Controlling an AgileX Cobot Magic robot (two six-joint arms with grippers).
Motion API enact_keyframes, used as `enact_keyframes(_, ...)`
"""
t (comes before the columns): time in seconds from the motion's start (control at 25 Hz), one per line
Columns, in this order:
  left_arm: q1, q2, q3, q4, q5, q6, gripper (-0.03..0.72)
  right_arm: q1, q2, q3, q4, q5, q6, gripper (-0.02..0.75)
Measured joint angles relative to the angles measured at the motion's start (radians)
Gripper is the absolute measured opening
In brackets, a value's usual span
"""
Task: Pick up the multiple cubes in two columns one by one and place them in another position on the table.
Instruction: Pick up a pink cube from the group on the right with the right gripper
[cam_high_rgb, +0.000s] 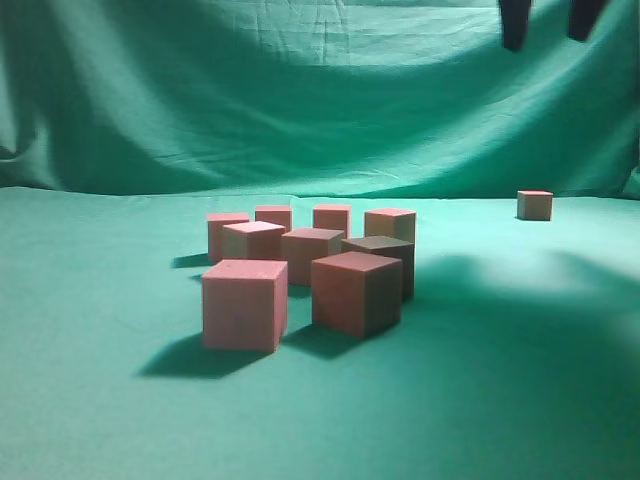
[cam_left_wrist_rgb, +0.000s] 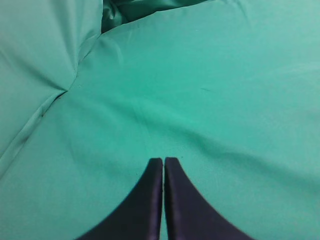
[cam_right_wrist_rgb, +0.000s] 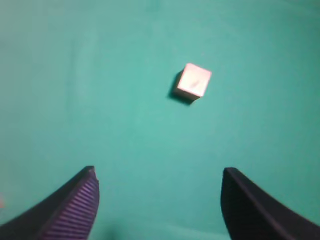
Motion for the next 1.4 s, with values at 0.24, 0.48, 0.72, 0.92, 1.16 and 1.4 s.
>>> enact_keyframes(0.24,0.0,0.0,0.0,0.0,0.0,0.0,0.0,-0.156,0.13,-0.002,0.153,-0.199,0.044,0.506)
enact_keyframes(0.48,0.0,0.0,0.0,0.0,0.0,0.0,0.0,-0.192,0.237,-0.002,0.256,-0.377,0.035,0.506)
enact_keyframes(0.72,0.0,0.0,0.0,0.0,0.0,0.0,0.0,-0.178,0.294,-0.002,0.327,-0.487,-0.097,0.506)
enact_keyframes(0.92,0.0,0.0,0.0,0.0,0.0,0.0,0.0,-0.178,0.337,-0.004,0.331,-0.522,-0.108,0.506)
enact_keyframes(1.16,0.0,0.0,0.0,0.0,0.0,0.0,0.0,-0.178,0.375,-0.004,0.364,-0.544,-0.108,0.506)
enact_keyframes(1.4,0.0,0.0,0.0,0.0,0.0,0.0,0.0,-0.178,0.412,-0.006,0.37,-0.563,-0.11,0.405)
